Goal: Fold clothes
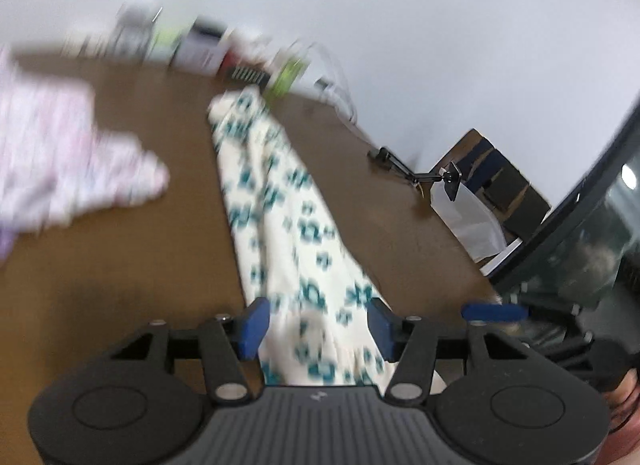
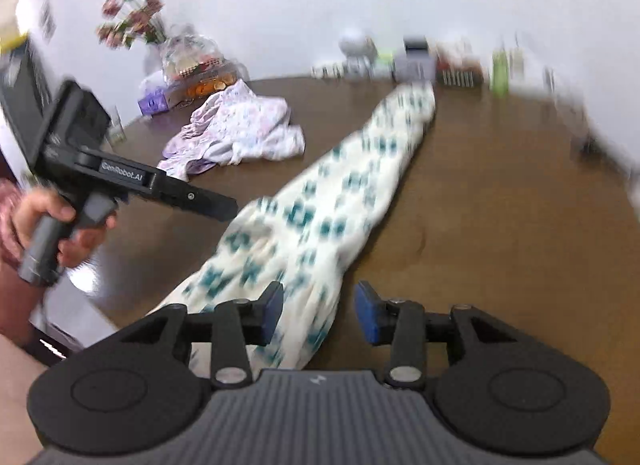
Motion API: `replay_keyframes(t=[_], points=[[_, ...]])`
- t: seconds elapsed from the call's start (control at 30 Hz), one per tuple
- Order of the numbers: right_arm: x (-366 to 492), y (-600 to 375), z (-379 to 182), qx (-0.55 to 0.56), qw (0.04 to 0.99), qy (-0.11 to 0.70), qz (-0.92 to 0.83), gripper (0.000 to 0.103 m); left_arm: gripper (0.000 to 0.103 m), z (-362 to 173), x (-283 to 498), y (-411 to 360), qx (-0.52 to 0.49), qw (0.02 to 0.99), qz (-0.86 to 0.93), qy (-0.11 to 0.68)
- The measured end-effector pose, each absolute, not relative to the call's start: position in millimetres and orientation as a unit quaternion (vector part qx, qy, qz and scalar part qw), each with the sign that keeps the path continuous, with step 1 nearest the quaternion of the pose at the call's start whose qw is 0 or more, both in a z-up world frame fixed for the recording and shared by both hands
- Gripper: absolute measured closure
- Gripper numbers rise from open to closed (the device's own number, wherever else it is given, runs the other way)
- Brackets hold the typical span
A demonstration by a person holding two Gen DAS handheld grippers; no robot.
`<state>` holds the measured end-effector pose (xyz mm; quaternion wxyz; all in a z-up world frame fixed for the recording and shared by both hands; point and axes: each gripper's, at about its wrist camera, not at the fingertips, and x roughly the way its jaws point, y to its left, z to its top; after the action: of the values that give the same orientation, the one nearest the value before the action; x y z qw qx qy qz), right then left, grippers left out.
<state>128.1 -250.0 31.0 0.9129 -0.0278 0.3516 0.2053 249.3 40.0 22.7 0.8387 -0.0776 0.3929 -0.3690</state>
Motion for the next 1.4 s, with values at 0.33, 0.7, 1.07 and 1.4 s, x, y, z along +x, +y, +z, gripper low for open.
replay_keyframes(t=[0.33,0.7,1.07,1.4], points=[[175.3,-207.0,-18.6,-0.145,0.869,0.399,0.253,0.069,0.089,-12.2,238.3,-9.8,0.080,0.836,-0.369,0.399],[311.8,-245.1,83.2,-0.094,0.904,0.366,0.198,0.065,0.078,0.1,206.8,-36.0,0.175,0.820,-0.416,0.352],[511.1,-190.7,0.5,-0.098,0.854,0.497,0.113,0.095,0.083,-17.9,210.2,-36.3,0.161,0.811,-0.420,0.376],[531.2,-205.3,-23.3,0.072,0.863,0.487,0.110,0.097,0.084,-17.2,209.6,-41.2,0.166,0.808,-0.426,0.372]])
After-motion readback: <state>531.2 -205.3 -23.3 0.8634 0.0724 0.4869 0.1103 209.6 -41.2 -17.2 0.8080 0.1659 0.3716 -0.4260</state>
